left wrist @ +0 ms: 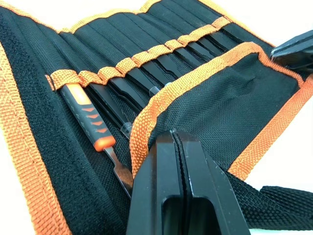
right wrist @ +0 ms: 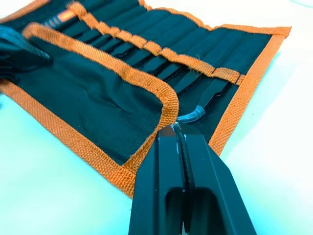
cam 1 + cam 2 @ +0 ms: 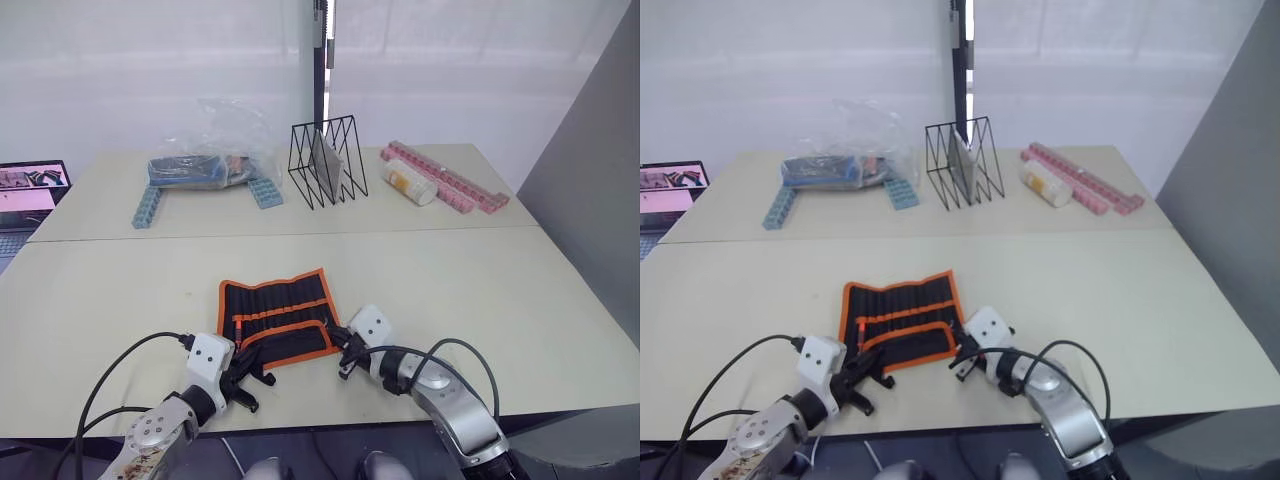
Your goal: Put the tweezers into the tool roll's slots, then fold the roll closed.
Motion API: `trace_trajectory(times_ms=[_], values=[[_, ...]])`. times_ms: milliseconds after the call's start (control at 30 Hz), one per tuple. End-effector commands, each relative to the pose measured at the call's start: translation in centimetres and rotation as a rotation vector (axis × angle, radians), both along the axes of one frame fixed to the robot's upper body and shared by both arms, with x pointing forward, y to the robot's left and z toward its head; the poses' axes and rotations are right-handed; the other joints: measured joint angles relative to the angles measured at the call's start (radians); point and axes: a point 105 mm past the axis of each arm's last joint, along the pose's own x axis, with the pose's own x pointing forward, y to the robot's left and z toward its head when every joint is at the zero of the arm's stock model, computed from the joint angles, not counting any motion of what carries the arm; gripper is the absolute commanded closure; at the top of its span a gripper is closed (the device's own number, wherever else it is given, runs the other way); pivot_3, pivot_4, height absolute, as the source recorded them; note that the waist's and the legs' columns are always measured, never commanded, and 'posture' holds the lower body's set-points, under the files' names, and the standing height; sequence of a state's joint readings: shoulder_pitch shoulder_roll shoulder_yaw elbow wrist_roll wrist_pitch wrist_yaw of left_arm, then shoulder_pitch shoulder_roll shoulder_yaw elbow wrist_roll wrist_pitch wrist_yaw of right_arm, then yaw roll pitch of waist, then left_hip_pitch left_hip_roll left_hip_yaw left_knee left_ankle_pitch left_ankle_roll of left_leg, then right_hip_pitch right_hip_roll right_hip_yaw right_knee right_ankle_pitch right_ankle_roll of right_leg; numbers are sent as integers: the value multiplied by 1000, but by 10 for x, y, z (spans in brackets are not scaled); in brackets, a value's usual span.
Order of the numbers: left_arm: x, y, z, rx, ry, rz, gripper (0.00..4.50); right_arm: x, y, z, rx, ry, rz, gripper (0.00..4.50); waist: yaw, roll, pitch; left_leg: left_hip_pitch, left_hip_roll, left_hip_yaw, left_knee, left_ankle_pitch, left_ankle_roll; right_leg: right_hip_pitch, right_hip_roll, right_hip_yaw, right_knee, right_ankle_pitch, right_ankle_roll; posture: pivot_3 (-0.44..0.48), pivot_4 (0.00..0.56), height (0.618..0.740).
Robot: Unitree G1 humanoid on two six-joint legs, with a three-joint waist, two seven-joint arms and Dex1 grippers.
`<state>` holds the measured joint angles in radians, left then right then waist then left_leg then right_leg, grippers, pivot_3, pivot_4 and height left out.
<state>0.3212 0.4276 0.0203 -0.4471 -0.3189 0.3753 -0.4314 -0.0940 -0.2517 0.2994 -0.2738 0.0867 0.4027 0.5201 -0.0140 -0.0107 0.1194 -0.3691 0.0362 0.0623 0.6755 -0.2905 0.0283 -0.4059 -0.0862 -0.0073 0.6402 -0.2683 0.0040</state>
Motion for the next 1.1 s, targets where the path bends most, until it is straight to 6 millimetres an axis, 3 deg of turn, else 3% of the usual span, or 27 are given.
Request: trace_trajectory(times_ms=[33, 267, 433, 467, 500, 600, 733, 900, 1067, 1100], values=[[1, 17, 5, 21, 6, 52, 4486, 2, -2, 27, 105, -52, -8, 4500, -1, -1, 2, 0, 0, 0, 0, 0, 0, 0, 0, 0, 0, 0, 0, 0, 150, 737], [-8, 15, 49, 6, -87, -68, 4486, 10, -18, 33, 112, -5, -47, 4500, 0, -5, 5, -11, 0, 0, -2, 0, -1, -13, -3, -2, 2, 0, 0, 0, 150, 737], [-23, 23, 90, 7, -188, -187, 4486, 15, -30, 33, 65, 15, -55, 4500, 0, -5, 6, -16, -3, 0, -3, 0, -1, -17, -6, -4, 1, 2, 2, 0, 150, 737], [-29, 28, 98, 11, -194, -212, 4500, 16, -31, 33, 62, 20, -59, 3980, 0, -6, 6, -16, -3, 0, -4, 0, -1, -17, -6, -4, 1, 2, 2, 0, 150, 737], [-35, 33, 106, 14, -198, -240, 4500, 16, -32, 34, 55, 25, -59, 3933, 0, -5, 6, -15, -3, 0, -4, 0, -1, -17, -6, -4, 0, 2, 2, 0, 150, 737], [-47, 44, 115, 51, -195, -275, 4500, 18, -39, 32, 41, 55, -75, 2949, -2, -5, 7, -15, -3, 0, -5, 0, -1, -17, -5, -5, 0, 2, 2, 0, 150, 737], [-56, 73, 111, 159, -149, -315, 3329, 11, -35, 34, 100, 204, -27, 1605, 0, -5, 7, -14, -4, 0, -5, 1, -2, -16, -4, -6, 0, 2, 1, 0, 150, 737], [-54, 84, 104, 179, -135, -346, 1693, 7, -39, 20, 125, 427, -63, 5, 5, -7, 7, -14, -4, 1, -4, 1, -2, -15, 4, -6, -1, 2, 1, 0, 150, 737], [-45, 80, 100, 169, -163, -347, 105, 2, -19, 11, 231, 642, -109, 0, 0, -10, 6, -15, -2, 1, -2, 2, -3, -15, 7, -4, 0, 2, 1, 0, 150, 737], [-45, 79, 99, 170, -164, -347, 42, 1, -18, 10, 227, 654, -115, 0, -3, -10, 6, -14, -2, 0, -2, 2, -3, -15, 7, -4, 1, 2, 1, 0, 150, 737]])
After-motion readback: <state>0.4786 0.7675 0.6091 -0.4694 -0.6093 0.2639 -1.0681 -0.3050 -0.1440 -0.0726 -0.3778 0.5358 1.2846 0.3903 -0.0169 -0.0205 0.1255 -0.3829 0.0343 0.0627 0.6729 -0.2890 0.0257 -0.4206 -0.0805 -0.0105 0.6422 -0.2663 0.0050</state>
